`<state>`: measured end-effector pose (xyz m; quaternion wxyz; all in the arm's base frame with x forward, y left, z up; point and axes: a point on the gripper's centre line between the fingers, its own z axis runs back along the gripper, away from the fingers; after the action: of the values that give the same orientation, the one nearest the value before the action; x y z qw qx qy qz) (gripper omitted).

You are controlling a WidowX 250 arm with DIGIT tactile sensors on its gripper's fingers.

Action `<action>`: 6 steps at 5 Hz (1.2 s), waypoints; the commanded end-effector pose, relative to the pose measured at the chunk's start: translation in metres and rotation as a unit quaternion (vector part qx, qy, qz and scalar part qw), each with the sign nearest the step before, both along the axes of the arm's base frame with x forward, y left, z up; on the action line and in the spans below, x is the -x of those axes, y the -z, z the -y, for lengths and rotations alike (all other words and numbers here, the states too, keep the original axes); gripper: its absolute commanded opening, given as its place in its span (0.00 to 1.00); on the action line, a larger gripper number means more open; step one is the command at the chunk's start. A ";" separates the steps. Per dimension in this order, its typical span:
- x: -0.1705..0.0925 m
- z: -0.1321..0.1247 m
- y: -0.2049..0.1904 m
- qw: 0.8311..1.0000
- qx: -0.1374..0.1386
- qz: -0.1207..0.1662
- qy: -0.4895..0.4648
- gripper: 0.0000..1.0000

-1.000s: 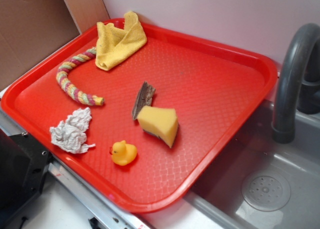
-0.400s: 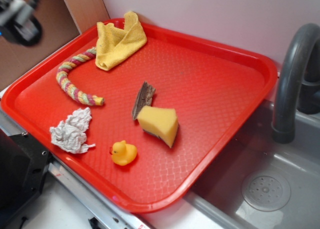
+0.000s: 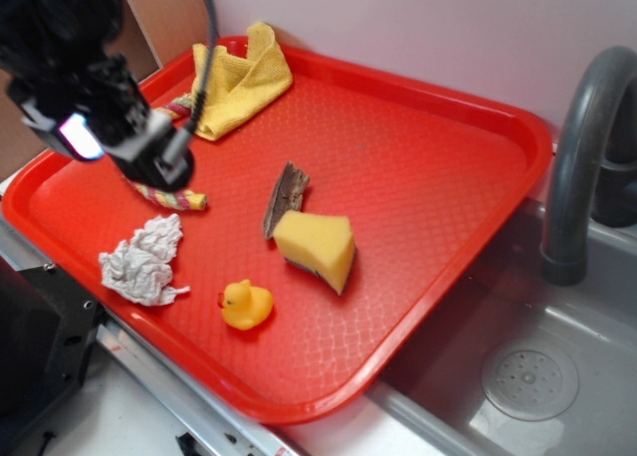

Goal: Grab the yellow duck.

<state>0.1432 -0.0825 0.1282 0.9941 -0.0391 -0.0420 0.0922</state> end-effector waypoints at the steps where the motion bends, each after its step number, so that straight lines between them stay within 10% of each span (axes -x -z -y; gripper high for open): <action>1: -0.007 0.018 0.043 0.999 0.011 -0.007 0.047 1.00; 5: -0.007 0.034 0.109 0.995 -0.006 -0.069 0.065 1.00; 6: -0.007 0.034 0.113 0.995 -0.014 -0.071 0.075 0.00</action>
<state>0.1514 -0.1142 0.0163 0.9987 -0.0209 0.0378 0.0276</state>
